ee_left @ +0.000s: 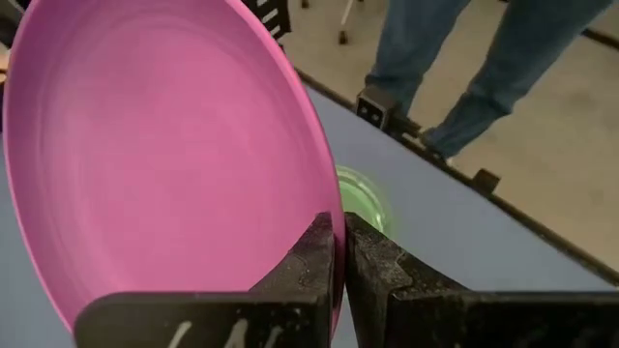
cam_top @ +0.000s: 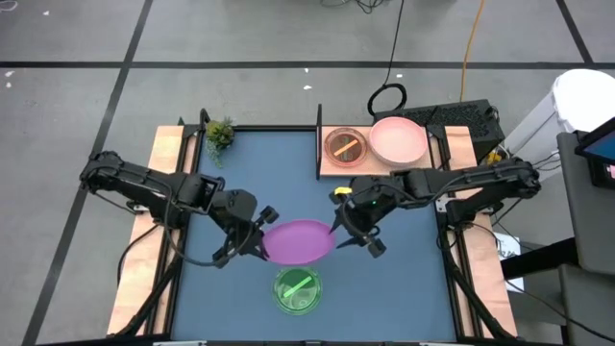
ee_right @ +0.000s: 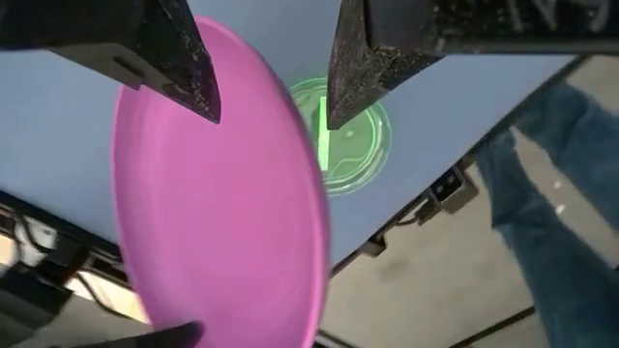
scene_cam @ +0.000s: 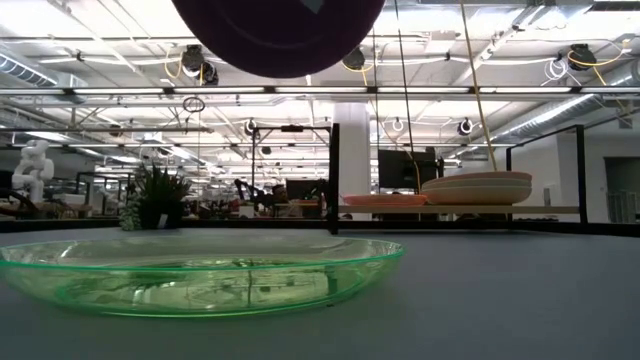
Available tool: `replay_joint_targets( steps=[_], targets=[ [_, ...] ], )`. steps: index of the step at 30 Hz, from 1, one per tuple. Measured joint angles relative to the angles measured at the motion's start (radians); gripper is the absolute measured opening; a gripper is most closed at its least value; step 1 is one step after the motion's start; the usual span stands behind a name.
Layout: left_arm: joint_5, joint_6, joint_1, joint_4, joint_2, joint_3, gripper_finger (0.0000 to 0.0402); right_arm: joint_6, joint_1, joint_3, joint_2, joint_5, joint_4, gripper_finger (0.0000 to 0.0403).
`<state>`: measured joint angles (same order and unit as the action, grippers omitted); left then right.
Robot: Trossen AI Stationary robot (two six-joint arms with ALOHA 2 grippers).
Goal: Place and stack plates onto a shelf
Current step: Stack the purple plate on the light brown plate on the shelf
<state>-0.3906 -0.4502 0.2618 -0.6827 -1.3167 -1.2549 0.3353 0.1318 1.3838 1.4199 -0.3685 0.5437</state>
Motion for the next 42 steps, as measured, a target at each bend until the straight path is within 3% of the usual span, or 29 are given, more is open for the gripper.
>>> replay_joint_targets(
  steps=[7,10,20,25,29,36,42],
  targets=[
    [-0.038,0.001,-0.012,0.006,0.0,0.0,0.0016,0.048,0.0,0.0,0.036,-0.024,-0.001,0.014],
    [-0.039,0.001,-0.018,0.014,0.0,0.0,0.0016,0.073,0.0,0.0,0.05,-0.084,-0.002,0.0114],
    [-0.072,0.011,-0.051,0.056,0.0,0.0,0.0017,0.095,0.002,0.0,0.062,-0.138,-0.001,0.0017],
    [-0.04,0.012,-0.067,0.052,0.0,0.001,0.0029,0.088,0.007,0.0,0.061,-0.165,0.006,0.0007],
    [0.046,0.014,-0.067,0.064,0.0,0.001,0.0075,0.065,0.008,-0.001,0.062,-0.161,0.017,0.0007],
    [0.187,0.027,-0.067,0.146,0.0,0.001,0.0202,0.043,0.006,-0.001,0.064,-0.152,0.011,0.0007],
    [0.299,0.188,-0.067,0.221,0.004,0.001,0.0281,0.001,0.004,-0.001,0.06,-0.15,0.008,0.0006]
  ],
)
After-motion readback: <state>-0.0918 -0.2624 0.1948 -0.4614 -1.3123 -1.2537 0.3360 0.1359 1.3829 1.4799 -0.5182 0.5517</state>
